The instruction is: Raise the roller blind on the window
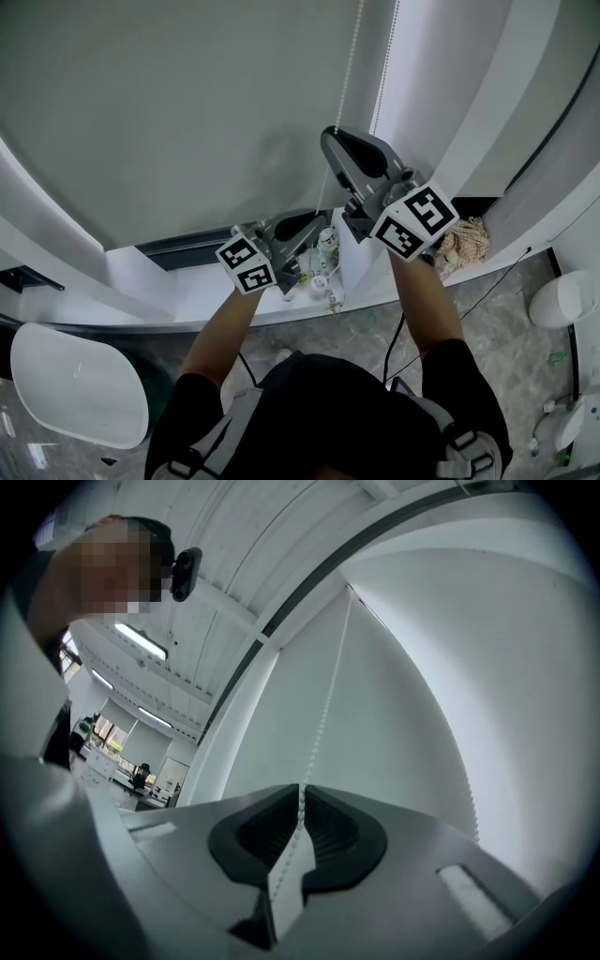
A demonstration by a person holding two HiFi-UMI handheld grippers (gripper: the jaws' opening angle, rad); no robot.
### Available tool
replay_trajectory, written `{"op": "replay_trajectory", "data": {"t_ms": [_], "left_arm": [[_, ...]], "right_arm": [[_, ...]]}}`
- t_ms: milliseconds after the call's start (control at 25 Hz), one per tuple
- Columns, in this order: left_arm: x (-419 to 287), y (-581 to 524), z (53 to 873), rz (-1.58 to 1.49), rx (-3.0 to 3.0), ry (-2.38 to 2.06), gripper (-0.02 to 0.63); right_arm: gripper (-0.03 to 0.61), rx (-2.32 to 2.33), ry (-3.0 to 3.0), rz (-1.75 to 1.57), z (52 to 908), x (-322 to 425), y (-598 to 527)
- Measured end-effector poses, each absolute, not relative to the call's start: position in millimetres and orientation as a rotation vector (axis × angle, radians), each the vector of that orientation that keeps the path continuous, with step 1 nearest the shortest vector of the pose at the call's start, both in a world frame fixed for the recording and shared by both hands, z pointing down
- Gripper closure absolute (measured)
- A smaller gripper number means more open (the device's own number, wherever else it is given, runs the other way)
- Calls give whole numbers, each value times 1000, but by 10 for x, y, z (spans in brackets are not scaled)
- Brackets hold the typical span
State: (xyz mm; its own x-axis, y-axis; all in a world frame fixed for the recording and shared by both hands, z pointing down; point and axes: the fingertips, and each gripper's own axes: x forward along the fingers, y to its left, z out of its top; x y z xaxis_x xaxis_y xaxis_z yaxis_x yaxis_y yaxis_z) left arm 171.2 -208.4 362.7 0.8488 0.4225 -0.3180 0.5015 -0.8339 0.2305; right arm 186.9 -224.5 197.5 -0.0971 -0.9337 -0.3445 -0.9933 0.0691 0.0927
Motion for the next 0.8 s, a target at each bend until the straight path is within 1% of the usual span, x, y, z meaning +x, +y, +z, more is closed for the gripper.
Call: {"op": "replay_trajectory", "data": {"t_ms": [120,240,400,600,720,760,800], "left_arm": [[1712,-2092,3661,-359,2732,694,600],[1734,-2019,3899,-289,2799,707,598],[1740,-1897,4510,-123,2760,688,598],[1647,-1765,5428,188,2742,657,598],[1554,-1595,5644,291,2772,749,597],[1538,-1562,5618,293,2779,784,585],[1535,-1559,5556,285,2787,808,530]], "right_arm": [[558,-2010,2122,537,2018,1855,-2183],[560,-2056,2147,516,2224,1831,-2173],[560,-2086,2174,386,2808,1811,-2092],[560,-2129,2248,169,3749,1737,-2045],[560,-2139,2269,110,4000,1734,-2012],[560,-2142,2268,106,4006,1754,-1999],[560,-2146,2271,105,3998,1777,-1996]]}}
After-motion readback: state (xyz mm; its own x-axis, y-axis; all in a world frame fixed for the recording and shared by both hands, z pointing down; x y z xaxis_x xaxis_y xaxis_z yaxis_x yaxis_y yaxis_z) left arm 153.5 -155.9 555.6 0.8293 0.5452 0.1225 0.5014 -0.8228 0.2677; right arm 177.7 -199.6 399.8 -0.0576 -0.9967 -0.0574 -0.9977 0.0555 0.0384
